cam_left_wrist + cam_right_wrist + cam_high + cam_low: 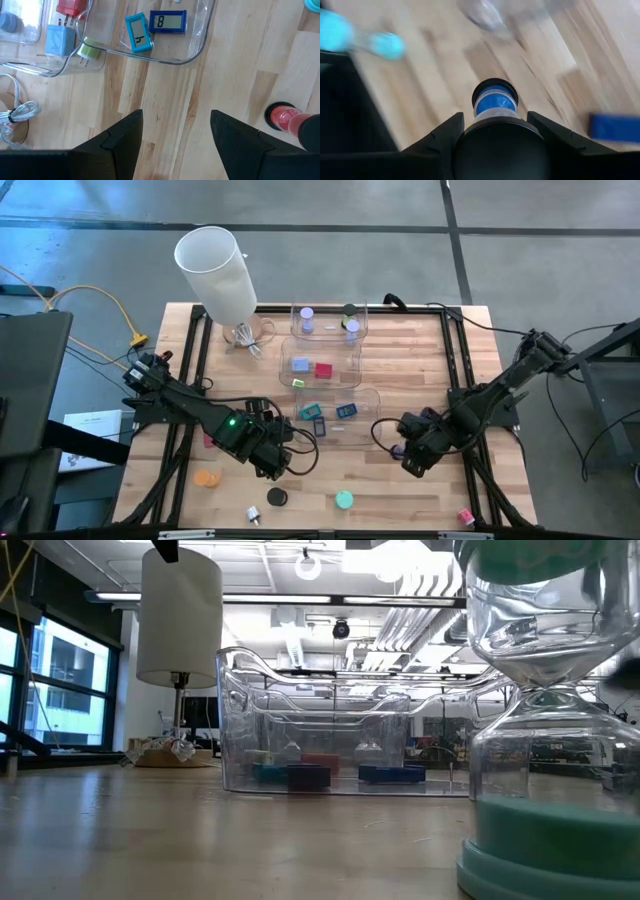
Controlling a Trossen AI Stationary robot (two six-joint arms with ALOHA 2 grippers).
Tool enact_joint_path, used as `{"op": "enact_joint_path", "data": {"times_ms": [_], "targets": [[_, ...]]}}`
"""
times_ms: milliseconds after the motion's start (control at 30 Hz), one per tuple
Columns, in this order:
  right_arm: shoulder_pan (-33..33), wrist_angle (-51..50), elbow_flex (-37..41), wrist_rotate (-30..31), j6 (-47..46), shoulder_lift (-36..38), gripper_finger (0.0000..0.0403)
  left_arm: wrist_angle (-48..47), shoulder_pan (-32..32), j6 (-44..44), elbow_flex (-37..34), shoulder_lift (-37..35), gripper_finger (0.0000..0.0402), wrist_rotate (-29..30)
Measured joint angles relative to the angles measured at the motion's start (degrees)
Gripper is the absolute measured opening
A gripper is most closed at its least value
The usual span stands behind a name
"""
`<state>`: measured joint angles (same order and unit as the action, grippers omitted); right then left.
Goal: Pick & Place Office items
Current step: Put the blue hourglass in the top transparent bin
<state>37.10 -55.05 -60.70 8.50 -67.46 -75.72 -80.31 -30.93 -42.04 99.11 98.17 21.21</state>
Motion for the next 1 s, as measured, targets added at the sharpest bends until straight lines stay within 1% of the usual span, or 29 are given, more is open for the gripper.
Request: {"op": "enact_joint_path", "data": {"times_ms": [200, 333, 433, 567, 733, 900, 1000], "targets": [[-0.2, 0.4, -9.8, 4.1, 8.8, 0.0, 0.019, 0.0, 0.0, 0.0, 0.0, 0.0, 0.0223, 0.0], [-3.4, -0.2, -14.6, 5.0, 14.8, 0.1, 0.019, 0.0, 0.0, 0.0, 0.0, 0.0, 0.0223, 0.0], [-7.7, -1.0, -16.9, 4.0, 19.6, 0.0, 0.019, 0.0, 0.0, 0.0, 0.0, 0.0, 0.0223, 0.0], [-15.9, -1.3, -18.9, 0.2, 26.4, -0.4, 0.019, 0.0, 0.0, 0.1, 0.0, 0.0, 0.0223, 0.0], [-24.9, -1.9, -19.8, -0.3, 33.7, -1.9, 0.019, 0.0, 0.0, 0.1, 0.0, 0.0, 0.0223, 0.0], [-33.0, 2.5, -19.8, -2.5, 41.1, -4.7, 0.019, 0.0, 0.0, 0.1, 0.0, 0.0, 0.0223, 0.0], [-38.2, 4.1, -21.6, -5.4, 44.3, -7.2, 0.019, 0.0, 0.0, 0.8, 0.0, 0.0, 0.0223, -0.6]]}}
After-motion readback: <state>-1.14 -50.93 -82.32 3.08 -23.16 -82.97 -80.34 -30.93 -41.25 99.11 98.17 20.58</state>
